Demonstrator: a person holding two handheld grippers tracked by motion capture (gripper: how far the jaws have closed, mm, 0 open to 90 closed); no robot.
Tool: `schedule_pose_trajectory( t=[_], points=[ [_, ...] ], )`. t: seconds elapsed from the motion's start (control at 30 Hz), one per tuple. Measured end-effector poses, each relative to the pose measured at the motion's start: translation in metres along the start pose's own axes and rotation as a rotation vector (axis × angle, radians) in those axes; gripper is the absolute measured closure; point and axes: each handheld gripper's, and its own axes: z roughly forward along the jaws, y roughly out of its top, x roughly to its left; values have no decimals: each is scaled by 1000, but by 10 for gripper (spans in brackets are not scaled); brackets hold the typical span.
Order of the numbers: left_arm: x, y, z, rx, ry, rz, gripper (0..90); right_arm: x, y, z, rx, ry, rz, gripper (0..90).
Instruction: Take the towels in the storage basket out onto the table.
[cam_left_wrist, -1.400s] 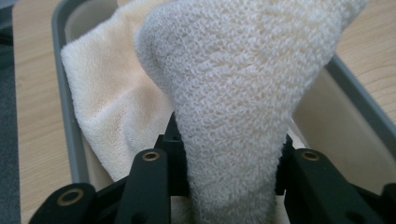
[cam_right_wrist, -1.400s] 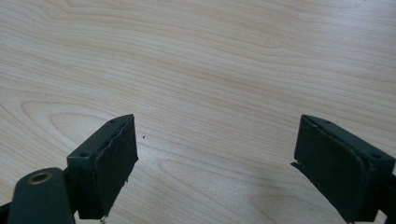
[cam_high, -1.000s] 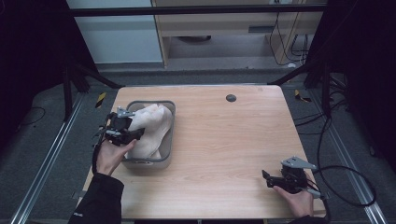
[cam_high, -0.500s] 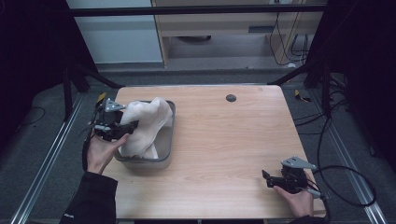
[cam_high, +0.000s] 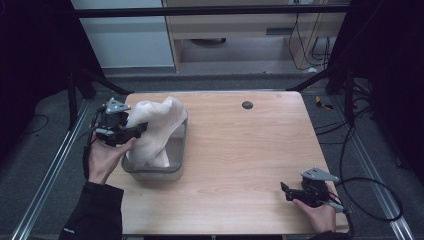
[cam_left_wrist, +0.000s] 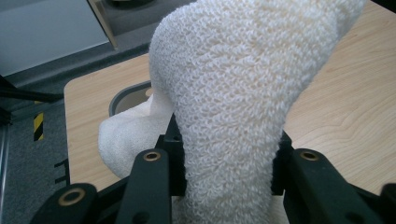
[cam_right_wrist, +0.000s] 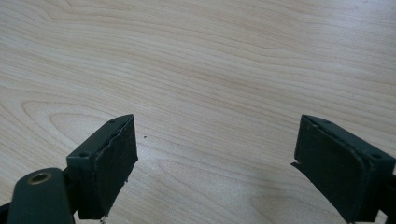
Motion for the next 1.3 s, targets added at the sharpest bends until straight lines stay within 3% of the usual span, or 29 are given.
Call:
schedule_pose_trajectory(
  t=[0.27,0.63,1.07,1.3],
  points=[
    [-4,6,-10,-23,-14,8,629,0,0,0,1,0,-1,131],
    [-14,16,-22,-37,-37,51,629,0,0,0,1,4,5,131],
    [-38,29,-28,-48,-78,128,629,-2,0,0,-6,2,1,131],
    [-55,35,-25,-39,-123,150,629,-2,0,0,-6,5,2,130]
  ],
)
